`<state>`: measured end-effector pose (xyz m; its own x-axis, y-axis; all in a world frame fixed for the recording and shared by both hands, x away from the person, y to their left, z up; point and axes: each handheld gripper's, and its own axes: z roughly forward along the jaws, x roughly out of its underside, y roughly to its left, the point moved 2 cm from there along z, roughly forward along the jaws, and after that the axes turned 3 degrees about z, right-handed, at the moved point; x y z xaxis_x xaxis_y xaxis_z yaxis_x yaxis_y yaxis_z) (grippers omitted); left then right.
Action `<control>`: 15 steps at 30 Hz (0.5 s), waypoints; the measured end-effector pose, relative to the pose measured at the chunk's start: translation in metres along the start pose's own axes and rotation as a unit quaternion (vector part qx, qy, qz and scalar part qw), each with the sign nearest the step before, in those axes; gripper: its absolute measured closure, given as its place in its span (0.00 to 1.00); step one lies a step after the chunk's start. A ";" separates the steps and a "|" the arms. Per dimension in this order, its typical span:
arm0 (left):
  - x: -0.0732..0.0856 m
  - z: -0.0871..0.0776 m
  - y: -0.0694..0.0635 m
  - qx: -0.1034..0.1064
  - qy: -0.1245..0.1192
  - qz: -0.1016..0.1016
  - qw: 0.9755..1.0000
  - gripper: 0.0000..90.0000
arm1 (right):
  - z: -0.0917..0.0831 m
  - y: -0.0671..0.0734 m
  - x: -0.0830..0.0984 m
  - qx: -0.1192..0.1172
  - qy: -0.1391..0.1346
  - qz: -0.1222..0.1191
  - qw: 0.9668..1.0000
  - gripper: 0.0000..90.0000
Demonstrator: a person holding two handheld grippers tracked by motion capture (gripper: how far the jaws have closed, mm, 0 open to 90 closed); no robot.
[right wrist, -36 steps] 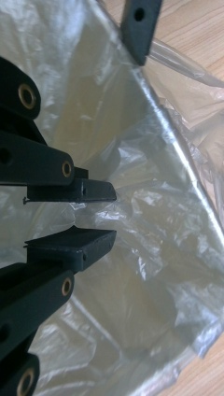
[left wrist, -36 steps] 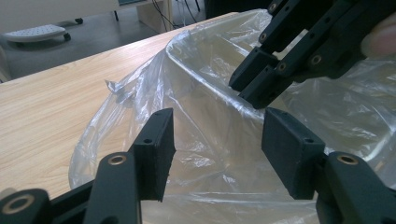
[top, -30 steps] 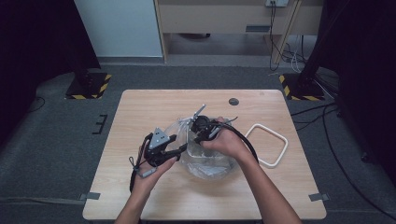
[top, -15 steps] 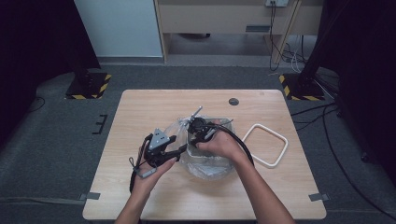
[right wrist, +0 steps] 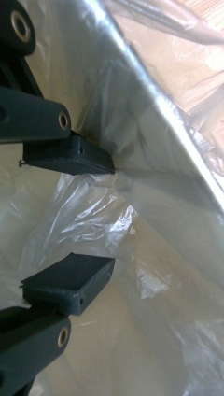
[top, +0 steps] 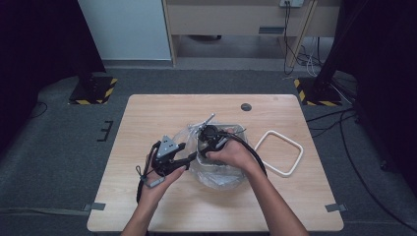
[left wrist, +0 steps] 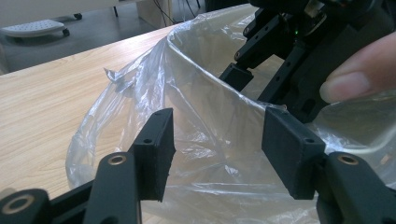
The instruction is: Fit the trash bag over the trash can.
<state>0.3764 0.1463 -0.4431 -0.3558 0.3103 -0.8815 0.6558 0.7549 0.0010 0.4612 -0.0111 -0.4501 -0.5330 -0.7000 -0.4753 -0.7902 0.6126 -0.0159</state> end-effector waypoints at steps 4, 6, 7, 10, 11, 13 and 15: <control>0.000 0.000 0.000 0.001 0.000 -0.001 1.000 0.48 | 0.002 -0.002 0.001 0.010 0.000 0.001 1.000 0.40; 0.000 0.000 0.000 0.001 0.000 0.000 1.000 0.48 | 0.003 -0.004 0.002 0.023 -0.004 -0.004 1.000 0.31; 0.000 0.000 0.000 0.001 0.000 0.000 1.000 0.48 | 0.004 -0.005 0.002 0.026 -0.007 -0.005 1.000 0.28; 0.000 0.000 0.000 0.000 0.000 0.000 1.000 0.48 | 0.006 -0.007 0.003 0.029 -0.009 -0.001 1.000 0.22; 0.000 0.000 0.000 0.001 0.000 -0.001 1.000 0.48 | 0.006 -0.008 0.003 0.031 -0.011 -0.001 0.999 0.20; 0.000 0.000 0.000 0.000 0.000 0.000 1.000 0.48 | 0.007 -0.008 0.003 0.036 -0.012 -0.002 0.999 0.18; 0.000 0.000 0.000 0.001 0.000 -0.001 1.000 0.48 | 0.008 -0.008 0.004 0.038 -0.013 -0.003 0.999 0.16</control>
<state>0.3759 0.1463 -0.4431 -0.3572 0.3086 -0.8816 0.6561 0.7547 -0.0016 0.4681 -0.0161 -0.4584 -0.5186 -0.6949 -0.4982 -0.7682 0.6345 -0.0854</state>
